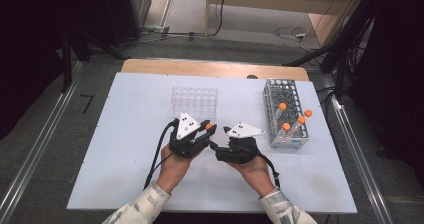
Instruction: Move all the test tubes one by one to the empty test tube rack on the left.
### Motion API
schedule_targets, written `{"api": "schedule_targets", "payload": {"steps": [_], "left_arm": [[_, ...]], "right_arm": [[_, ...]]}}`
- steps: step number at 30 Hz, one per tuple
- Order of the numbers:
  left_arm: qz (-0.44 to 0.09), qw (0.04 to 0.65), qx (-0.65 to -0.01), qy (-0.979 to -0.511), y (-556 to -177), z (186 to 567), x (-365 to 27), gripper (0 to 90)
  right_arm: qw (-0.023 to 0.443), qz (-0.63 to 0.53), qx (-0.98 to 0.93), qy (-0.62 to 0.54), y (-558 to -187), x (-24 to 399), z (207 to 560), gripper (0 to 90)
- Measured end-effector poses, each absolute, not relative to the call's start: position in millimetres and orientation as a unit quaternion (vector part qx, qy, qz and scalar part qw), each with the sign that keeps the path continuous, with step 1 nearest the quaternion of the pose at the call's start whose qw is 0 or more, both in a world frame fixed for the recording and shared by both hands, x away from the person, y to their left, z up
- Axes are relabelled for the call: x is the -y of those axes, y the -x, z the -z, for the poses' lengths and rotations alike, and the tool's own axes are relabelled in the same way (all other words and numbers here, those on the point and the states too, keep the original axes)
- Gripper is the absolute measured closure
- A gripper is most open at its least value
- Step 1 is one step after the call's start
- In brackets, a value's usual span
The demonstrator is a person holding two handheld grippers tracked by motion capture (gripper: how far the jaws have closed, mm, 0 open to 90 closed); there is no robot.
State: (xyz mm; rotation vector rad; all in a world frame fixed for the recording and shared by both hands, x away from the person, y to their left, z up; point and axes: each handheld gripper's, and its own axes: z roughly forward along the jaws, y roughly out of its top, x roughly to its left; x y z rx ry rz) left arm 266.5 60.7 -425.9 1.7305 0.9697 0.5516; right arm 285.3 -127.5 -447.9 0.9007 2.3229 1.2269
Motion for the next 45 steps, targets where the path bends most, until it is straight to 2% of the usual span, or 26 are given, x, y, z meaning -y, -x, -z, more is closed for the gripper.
{"api": "schedule_targets", "payload": {"steps": [6, 45], "left_arm": [[-0.227, 0.516, -0.408, -0.718, -269, 427, -60, 70.5], [-0.234, 0.512, -0.431, -0.705, -287, 420, -69, 70.5]], "right_arm": [[0.181, -0.430, -0.821, -0.329, -282, 145, 451, 26.5], [0.204, -0.423, -0.799, -0.376, -248, 235, 458, 26.5]]}}
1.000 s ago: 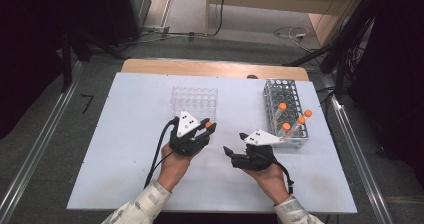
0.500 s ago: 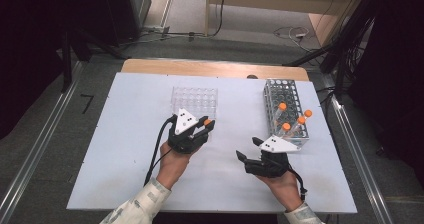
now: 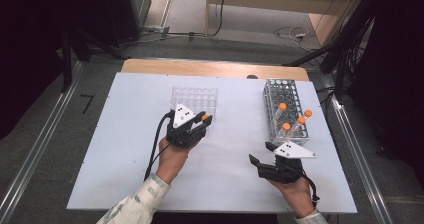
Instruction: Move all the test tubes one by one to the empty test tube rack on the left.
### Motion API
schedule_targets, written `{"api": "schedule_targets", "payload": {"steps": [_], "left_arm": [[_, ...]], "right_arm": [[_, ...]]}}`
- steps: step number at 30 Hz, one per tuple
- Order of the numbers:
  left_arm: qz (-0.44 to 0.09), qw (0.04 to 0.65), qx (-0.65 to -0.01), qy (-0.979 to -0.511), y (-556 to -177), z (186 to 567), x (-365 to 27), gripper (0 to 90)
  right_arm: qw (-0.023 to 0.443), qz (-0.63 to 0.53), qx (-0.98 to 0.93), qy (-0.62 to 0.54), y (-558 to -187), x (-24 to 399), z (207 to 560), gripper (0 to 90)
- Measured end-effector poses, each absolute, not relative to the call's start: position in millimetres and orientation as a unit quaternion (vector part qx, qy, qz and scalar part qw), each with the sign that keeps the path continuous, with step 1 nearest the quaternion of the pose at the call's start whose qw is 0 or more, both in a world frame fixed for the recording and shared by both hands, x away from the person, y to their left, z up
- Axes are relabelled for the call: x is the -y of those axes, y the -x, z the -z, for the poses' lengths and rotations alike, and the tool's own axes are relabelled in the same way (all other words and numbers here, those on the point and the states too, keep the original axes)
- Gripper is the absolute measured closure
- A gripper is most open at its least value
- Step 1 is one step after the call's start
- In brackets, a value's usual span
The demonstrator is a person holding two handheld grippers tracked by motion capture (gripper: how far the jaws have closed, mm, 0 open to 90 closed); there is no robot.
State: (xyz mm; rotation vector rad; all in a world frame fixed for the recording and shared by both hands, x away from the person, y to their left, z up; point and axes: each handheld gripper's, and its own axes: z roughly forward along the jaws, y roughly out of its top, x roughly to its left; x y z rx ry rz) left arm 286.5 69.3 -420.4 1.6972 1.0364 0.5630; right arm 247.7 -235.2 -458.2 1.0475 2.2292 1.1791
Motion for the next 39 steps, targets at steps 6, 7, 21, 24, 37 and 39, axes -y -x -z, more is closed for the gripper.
{"api": "schedule_targets", "payload": {"steps": [6, 7, 21, 24, 37, 39], "left_arm": [[-0.236, 0.510, -0.432, -0.705, -289, 421, -69, 70.5], [-0.236, 0.508, -0.433, -0.706, -290, 421, -69, 70.5], [-0.242, 0.509, -0.434, -0.703, -292, 417, -72, 70.5], [-0.242, 0.508, -0.435, -0.703, -292, 416, -73, 70.5], [-0.244, 0.511, -0.435, -0.700, -291, 415, -75, 70.5], [-0.244, 0.511, -0.435, -0.700, -291, 414, -75, 70.5]], "right_arm": [[0.207, -0.422, -0.795, -0.382, -244, 245, 459, 26.5], [0.209, -0.423, -0.795, -0.382, -244, 246, 459, 26.5], [0.210, -0.422, -0.791, -0.390, -242, 253, 459, 26.5], [0.210, -0.421, -0.792, -0.390, -241, 255, 460, 26.5], [0.210, -0.420, -0.790, -0.394, -240, 259, 461, 26.5], [0.211, -0.420, -0.791, -0.393, -240, 259, 461, 26.5]]}}
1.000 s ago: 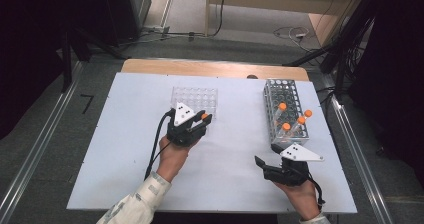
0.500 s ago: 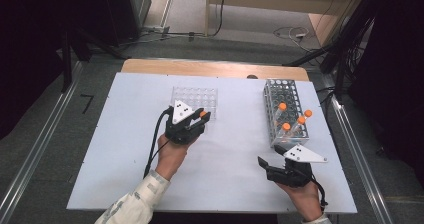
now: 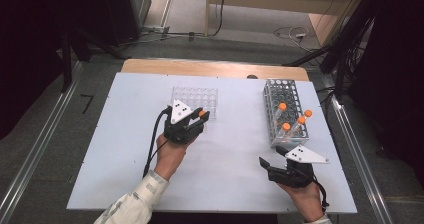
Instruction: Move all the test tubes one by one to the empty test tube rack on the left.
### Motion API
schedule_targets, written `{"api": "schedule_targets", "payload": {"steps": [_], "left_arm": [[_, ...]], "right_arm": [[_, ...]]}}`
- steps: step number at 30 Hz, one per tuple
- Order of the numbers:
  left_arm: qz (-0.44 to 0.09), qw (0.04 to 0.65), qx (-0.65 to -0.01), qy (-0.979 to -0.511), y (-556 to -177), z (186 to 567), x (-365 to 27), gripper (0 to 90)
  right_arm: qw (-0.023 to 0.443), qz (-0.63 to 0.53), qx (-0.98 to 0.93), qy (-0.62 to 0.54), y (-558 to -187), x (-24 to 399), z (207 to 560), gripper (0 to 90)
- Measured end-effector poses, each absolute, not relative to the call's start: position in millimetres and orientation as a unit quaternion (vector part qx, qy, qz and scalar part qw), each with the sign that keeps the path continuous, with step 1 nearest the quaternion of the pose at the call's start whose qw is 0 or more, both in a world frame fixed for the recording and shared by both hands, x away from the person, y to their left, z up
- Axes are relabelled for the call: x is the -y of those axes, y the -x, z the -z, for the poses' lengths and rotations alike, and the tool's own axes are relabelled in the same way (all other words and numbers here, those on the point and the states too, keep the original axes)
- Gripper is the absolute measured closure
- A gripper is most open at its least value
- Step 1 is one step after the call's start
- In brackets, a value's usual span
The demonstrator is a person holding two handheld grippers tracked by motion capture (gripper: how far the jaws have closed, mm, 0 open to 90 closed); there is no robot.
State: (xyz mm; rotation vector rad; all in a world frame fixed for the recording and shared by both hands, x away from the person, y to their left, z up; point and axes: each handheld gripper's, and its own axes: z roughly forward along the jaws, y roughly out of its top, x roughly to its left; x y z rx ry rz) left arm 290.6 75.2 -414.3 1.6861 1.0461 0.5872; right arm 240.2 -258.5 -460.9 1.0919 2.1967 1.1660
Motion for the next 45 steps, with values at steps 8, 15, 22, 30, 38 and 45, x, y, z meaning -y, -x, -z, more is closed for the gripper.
{"api": "schedule_targets", "payload": {"steps": [8, 15, 22, 30, 38, 45], "left_arm": [[-0.245, 0.511, -0.435, -0.700, -290, 414, -76, 70.5], [-0.246, 0.511, -0.435, -0.699, -291, 413, -78, 70.5], [-0.248, 0.511, -0.438, -0.697, -291, 412, -80, 70.5], [-0.249, 0.512, -0.440, -0.695, -292, 412, -82, 70.5], [-0.252, 0.511, -0.442, -0.692, -293, 411, -84, 70.5], [-0.253, 0.510, -0.445, -0.691, -293, 411, -87, 70.5]], "right_arm": [[0.211, -0.419, -0.791, -0.393, -240, 258, 461, 26.5], [0.209, -0.419, -0.791, -0.394, -240, 258, 461, 26.5], [0.210, -0.420, -0.791, -0.393, -240, 258, 461, 26.5], [0.209, -0.420, -0.790, -0.393, -240, 258, 461, 26.6], [0.210, -0.420, -0.791, -0.393, -240, 258, 461, 26.6], [0.209, -0.420, -0.791, -0.393, -240, 258, 461, 26.6]]}}
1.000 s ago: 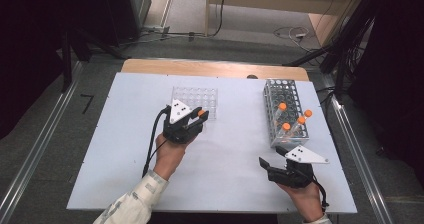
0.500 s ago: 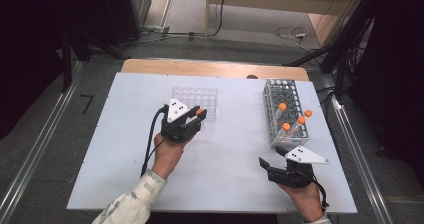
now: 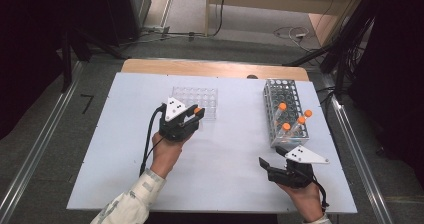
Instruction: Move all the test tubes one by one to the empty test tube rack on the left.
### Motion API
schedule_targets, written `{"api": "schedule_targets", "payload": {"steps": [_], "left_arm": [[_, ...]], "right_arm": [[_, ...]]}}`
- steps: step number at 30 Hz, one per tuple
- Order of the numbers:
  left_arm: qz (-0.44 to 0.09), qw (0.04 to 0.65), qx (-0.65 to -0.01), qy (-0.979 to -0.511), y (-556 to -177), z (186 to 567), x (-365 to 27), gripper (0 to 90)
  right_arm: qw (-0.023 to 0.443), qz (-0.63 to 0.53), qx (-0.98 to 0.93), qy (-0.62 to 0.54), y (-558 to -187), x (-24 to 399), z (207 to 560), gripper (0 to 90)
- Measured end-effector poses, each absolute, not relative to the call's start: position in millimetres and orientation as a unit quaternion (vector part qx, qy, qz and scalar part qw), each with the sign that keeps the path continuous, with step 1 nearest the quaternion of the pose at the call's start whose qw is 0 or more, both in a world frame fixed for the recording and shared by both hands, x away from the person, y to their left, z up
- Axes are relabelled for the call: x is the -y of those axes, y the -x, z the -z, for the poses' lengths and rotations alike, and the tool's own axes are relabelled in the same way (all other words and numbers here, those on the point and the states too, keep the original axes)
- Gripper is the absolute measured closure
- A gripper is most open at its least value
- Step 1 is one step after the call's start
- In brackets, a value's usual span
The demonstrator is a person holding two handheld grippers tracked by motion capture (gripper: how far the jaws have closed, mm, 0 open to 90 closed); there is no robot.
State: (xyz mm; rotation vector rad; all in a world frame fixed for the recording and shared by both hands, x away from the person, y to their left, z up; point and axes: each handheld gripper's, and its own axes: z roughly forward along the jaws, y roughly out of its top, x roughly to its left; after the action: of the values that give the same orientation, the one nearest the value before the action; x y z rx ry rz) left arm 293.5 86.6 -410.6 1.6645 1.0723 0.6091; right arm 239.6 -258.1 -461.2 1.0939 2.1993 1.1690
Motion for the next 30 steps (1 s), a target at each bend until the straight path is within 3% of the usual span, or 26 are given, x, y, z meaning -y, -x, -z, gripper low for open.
{"api": "schedule_targets", "payload": {"steps": [30], "left_arm": [[-0.258, 0.506, -0.458, -0.684, -300, 407, -99, 70.5]], "right_arm": [[0.209, -0.421, -0.789, -0.395, -239, 258, 461, 26.5]]}}
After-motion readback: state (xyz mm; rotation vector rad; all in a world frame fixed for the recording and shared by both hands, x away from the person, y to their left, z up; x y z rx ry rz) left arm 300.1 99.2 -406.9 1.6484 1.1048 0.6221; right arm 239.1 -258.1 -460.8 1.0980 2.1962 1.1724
